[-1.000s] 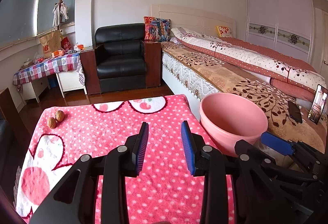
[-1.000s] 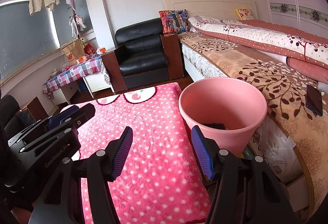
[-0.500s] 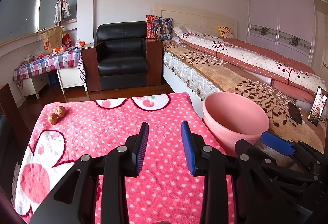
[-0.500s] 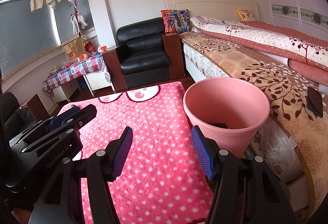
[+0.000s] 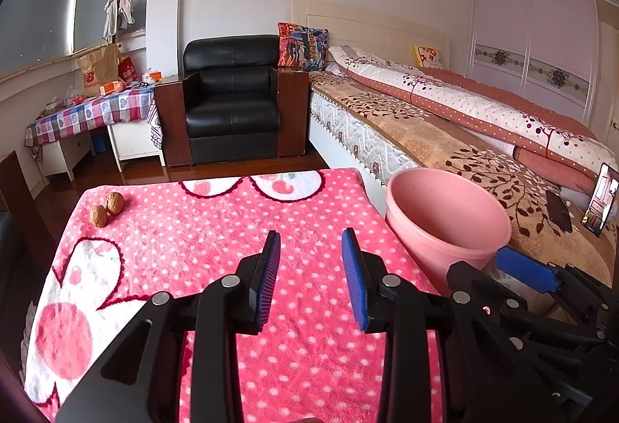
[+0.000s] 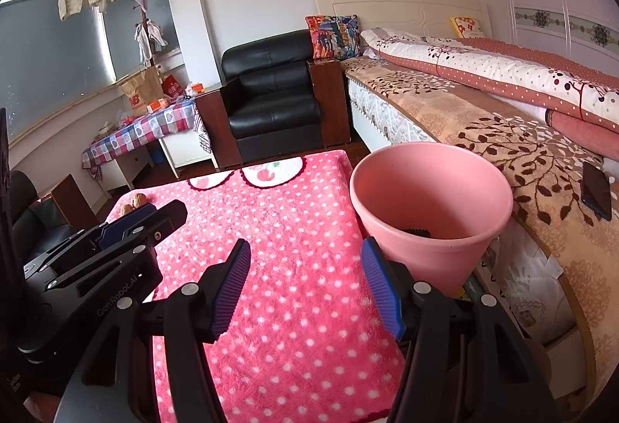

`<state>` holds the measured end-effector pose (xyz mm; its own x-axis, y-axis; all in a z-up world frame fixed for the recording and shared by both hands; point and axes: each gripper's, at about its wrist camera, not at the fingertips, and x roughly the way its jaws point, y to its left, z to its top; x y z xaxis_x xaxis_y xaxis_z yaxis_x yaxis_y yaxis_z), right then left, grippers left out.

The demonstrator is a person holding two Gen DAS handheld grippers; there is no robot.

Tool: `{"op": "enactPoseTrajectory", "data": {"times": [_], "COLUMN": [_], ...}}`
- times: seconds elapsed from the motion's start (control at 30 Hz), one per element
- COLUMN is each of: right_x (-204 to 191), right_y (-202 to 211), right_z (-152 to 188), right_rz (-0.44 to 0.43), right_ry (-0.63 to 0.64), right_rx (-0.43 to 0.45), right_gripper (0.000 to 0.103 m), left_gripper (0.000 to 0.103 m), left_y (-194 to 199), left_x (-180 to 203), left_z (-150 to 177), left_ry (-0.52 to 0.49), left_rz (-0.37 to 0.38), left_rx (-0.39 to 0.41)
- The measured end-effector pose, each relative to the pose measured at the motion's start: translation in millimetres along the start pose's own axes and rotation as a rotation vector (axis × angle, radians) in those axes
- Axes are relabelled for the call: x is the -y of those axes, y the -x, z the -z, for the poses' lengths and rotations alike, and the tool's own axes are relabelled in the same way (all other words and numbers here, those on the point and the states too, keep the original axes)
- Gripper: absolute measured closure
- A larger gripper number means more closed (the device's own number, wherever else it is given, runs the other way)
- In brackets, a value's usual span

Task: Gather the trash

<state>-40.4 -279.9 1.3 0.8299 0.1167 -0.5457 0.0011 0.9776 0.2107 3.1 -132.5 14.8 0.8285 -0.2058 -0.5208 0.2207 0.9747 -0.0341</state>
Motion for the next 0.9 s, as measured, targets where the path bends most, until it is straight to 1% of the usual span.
{"op": "enactPoseTrajectory", "data": {"times": [0.9], "right_x": [-0.8], "right_y": [-2.4], "right_z": [4.7], "right_rz": [-0.002], "right_ry": [-0.004], "right_rx": [-0.007], "right_gripper": [0.044], "left_gripper": [0.070], "left_y": [-3.3], "left_x": [-2.7], "left_z": [4.1], "left_ry": [0.005], "left_rz": [0.001], "left_rx": [-0.009]}}
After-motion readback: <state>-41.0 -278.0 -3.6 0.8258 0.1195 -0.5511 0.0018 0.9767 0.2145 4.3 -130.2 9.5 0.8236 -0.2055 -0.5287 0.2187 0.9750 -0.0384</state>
